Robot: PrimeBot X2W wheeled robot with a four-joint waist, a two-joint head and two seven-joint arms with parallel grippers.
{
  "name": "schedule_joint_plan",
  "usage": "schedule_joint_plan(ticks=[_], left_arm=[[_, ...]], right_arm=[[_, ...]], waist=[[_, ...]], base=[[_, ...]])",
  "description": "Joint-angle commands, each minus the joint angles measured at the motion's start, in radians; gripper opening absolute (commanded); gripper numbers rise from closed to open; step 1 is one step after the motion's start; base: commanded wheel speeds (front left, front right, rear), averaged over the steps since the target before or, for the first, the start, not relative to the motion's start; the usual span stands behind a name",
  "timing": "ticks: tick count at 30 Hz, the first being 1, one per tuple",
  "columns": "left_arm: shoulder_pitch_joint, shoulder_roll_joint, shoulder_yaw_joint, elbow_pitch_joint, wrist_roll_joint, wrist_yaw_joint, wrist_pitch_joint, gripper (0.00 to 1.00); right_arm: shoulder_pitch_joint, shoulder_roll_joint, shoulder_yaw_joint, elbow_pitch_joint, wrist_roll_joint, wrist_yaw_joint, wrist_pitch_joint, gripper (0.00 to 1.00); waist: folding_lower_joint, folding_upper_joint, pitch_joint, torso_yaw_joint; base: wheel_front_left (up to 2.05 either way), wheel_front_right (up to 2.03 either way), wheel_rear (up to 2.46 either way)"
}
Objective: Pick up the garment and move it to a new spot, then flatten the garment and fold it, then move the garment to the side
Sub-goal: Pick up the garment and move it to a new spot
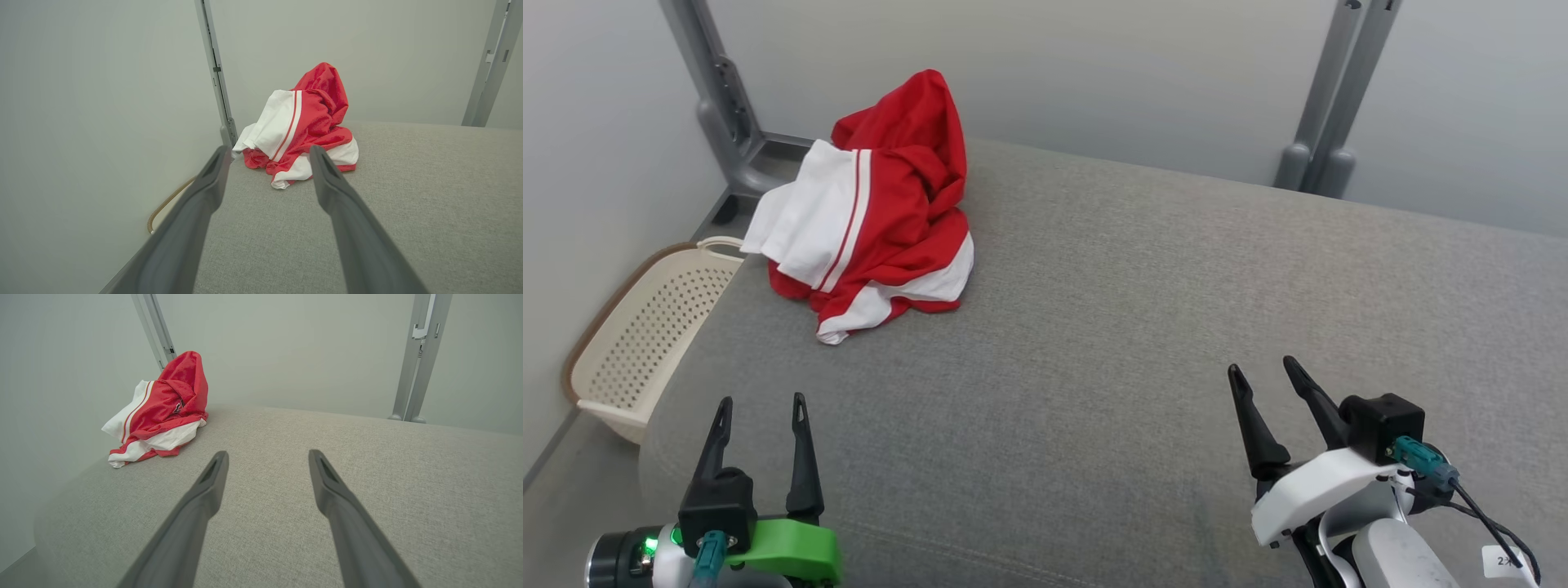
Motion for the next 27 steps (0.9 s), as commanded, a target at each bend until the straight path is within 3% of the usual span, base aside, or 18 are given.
schedule_joint_plan(ticks=[1, 10, 27], left_arm=[[0.013, 0.009, 0.004, -0.006, 0.0, 0.007, 0.005, 1.0], [0.02, 0.024, 0.007, -0.025, -0.001, 0.02, 0.015, 1.0], [0.047, 0.025, 0.026, -0.049, -0.037, 0.047, -0.001, 1.0]], right_arm=[[0.011, -0.004, 0.002, 0.003, 0.007, 0.0, -0.01, 1.0], [0.006, -0.004, 0.033, 0.019, 0.022, 0.0, -0.024, 1.0], [-0.055, -0.005, 0.09, 0.062, 0.031, 0.0, -0.035, 1.0]], waist=[[0.0, 0.0, -0.013, 0.062], [0.0, 0.0, -0.025, 0.131], [0.0, 0.0, -0.005, 0.148]], base=[[0.0, 0.0, 0.0], [0.0, 0.0, 0.0], [0.0, 0.0, 0.0]])
